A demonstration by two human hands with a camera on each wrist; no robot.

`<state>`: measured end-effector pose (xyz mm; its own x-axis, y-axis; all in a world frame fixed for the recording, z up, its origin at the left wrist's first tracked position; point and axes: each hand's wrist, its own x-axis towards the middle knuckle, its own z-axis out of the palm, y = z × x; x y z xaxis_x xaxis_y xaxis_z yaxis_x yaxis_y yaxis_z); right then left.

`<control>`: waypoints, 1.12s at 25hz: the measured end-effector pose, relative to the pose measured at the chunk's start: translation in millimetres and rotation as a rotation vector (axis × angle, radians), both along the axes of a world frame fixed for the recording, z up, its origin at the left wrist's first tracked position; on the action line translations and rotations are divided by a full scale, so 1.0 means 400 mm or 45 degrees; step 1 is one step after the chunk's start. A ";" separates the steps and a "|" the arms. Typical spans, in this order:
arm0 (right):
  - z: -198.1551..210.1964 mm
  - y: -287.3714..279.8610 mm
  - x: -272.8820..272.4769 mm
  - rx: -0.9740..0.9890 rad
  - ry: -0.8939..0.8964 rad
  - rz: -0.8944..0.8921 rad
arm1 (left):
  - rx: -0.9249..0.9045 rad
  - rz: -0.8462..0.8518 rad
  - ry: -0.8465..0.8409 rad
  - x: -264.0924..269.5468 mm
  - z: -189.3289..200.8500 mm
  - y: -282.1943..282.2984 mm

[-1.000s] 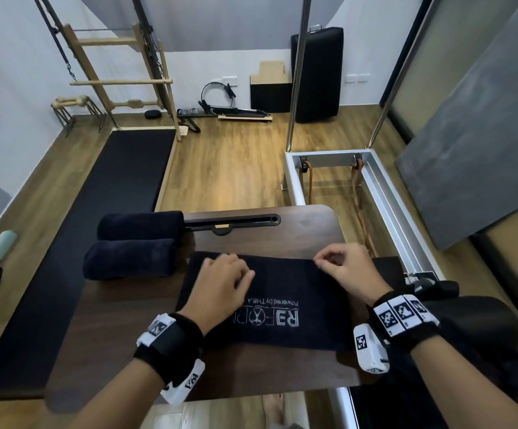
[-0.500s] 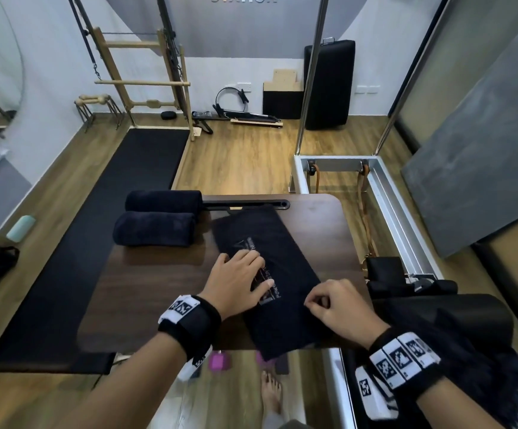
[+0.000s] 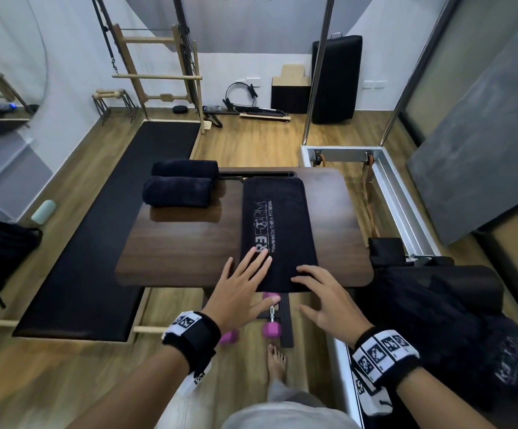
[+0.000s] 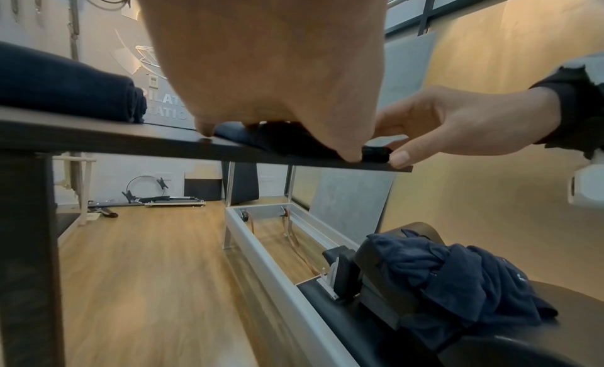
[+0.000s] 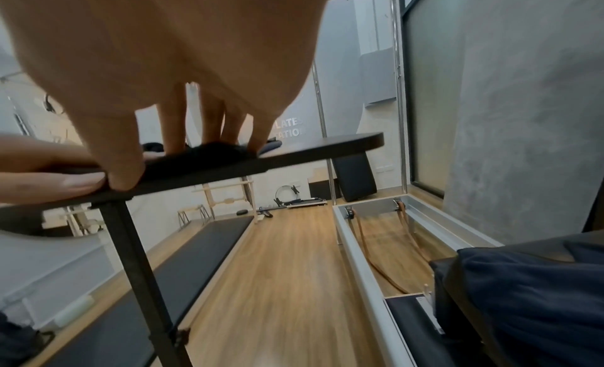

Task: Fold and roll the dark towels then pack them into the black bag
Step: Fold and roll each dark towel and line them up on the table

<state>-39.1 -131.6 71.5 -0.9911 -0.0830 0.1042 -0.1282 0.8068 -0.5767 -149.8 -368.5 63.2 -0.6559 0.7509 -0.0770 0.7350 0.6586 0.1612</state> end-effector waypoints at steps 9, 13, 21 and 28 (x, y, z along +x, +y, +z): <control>-0.033 -0.035 -0.003 0.161 0.168 -0.171 | 0.437 0.087 0.044 0.016 0.039 -0.039; -0.032 -0.031 -0.022 0.287 0.281 -0.203 | 0.520 0.218 0.039 0.014 0.047 -0.038; -0.010 -0.019 -0.079 0.398 0.199 -0.335 | 0.490 0.596 -0.383 -0.057 0.066 0.010; 0.028 0.007 -0.113 0.361 0.192 -0.299 | 0.590 0.834 -0.694 -0.109 0.093 0.027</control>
